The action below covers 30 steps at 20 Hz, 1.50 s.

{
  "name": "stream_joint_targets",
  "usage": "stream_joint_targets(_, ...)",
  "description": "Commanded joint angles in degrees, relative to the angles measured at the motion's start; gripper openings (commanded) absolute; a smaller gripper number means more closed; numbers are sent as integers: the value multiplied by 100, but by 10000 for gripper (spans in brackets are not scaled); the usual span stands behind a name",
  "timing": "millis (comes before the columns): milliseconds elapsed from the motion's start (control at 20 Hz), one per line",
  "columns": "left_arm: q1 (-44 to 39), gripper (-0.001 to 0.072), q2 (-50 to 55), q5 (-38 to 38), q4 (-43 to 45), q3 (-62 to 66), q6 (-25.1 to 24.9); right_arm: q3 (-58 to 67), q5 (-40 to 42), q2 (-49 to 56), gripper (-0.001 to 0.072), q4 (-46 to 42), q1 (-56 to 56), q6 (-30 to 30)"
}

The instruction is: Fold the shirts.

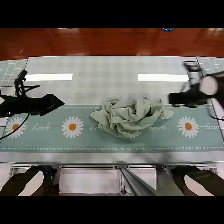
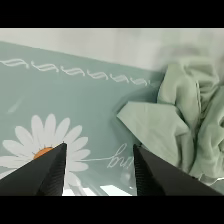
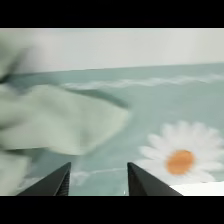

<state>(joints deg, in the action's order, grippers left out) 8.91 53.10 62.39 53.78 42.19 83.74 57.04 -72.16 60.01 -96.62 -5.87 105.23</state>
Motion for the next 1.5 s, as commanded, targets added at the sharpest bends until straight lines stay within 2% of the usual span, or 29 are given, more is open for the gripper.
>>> stream_joint_targets(0, 463, 508, 326, 422, -890, -315, -466, -914, 444, -1121, 412, 861, 2107, -435)
stream_joint_targets(100, 256, 508, 894, 431, -2022, -737, -1115, -2004, 905, -1456, 412, 2745, 3145, -1438)
stream_joint_targets(150, 83, 508, 1252, 422, -2308, -763, -1228, -2413, 914, -1462, 412, 3589, 3510, -2020)
stream_joint_targets(200, -131, 508, 1622, 365, -2481, -726, -1266, -2695, 918, -1451, 412, 4074, 3716, -2356)
stream_joint_targets(300, -564, 508, 2111, 0, -2634, -629, -1340, -2872, 911, -1451, 412, 4107, 3783, -2520)
stream_joint_targets(450, -1296, 508, 2347, -848, -2730, -608, -863, -2872, 846, -1451, 412, 4061, 3783, -2651)
stream_joint_targets(550, -1696, 508, 2520, -1198, -2935, -575, -769, -2872, 852, -1451, 412, 4061, 3783, -2691)
stream_joint_targets(800, -2216, 508, 3283, -1257, -3423, 101, -647, -2872, 855, -1451, 412, 4059, 3783, -2717)
stream_joint_targets(1000, -2520, 492, 3860, -1182, -3434, 927, -446, -2872, 962, -1451, 412, 4033, 3783, -2710)
stream_joint_targets(1050, -2549, 174, 3963, -1060, -3429, 1119, -483, -2872, 1084, -1451, 412, 3945, 3783, -2629)
stream_joint_targets(1100, -2549, 18, 3991, -955, -3434, 1270, -772, -2872, 1187, -1412, 412, 3818, 3786, -2487)
stream_joint_targets(1250, -2448, 17, 3982, -730, -3429, 1589, -914, -2872, 1250, -774, 412, 3886, 3783, -2514)
stream_joint_targets(1450, -2334, 17, 3976, -616, -3414, 1692, -955, -2865, 1364, 463, 412, 5429, 3783, -3613)
